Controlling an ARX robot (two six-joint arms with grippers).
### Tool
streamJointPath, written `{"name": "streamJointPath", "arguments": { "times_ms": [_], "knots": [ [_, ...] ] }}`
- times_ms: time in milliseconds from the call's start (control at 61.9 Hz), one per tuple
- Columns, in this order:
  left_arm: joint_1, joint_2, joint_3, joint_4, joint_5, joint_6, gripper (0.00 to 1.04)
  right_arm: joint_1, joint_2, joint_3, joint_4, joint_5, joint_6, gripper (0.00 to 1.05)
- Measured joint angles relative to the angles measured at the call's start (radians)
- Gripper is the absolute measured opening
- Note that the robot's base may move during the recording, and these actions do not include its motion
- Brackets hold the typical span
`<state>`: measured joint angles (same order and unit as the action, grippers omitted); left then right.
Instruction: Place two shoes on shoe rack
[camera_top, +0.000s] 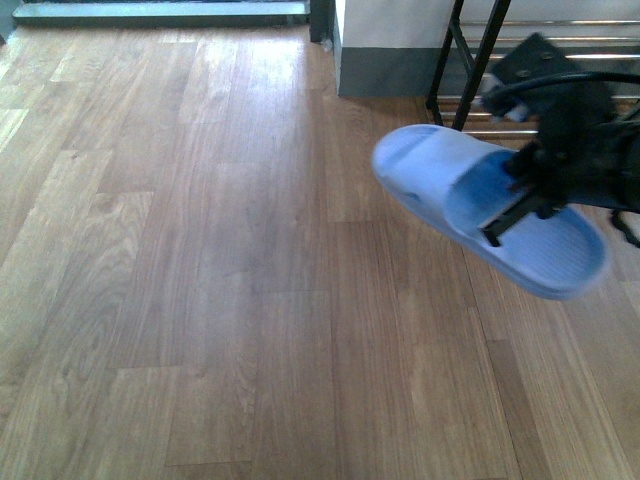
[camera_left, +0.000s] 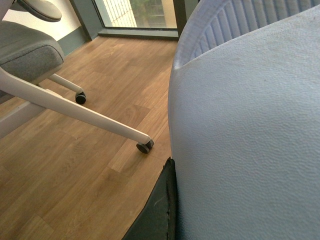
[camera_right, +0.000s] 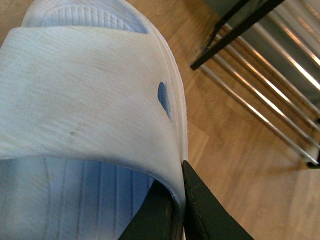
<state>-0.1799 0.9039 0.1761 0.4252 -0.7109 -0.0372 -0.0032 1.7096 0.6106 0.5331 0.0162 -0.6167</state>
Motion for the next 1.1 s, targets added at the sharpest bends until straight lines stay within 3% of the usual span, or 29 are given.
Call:
{"name": "streamJointPath", "arguments": {
  "times_ms": [259,469,1099],
  "knots": [
    [0.0,0.0,0.0,0.0,0.0,0.0,0.02,-0.135,-0.453,-0.108,-0.156,-0.071,-0.036,0.02],
    [0.0,0.0,0.0,0.0,0.0,0.0,0.02,-0.154,-0.769,-0.167,-0.26,-0.134,0.023,0.02],
    [0.0,0.0,0.0,0.0,0.0,0.0,0.02,-0.16,-0.8,-0.173,-0.261,-0.133,0.045,0.02]
  ]
}}
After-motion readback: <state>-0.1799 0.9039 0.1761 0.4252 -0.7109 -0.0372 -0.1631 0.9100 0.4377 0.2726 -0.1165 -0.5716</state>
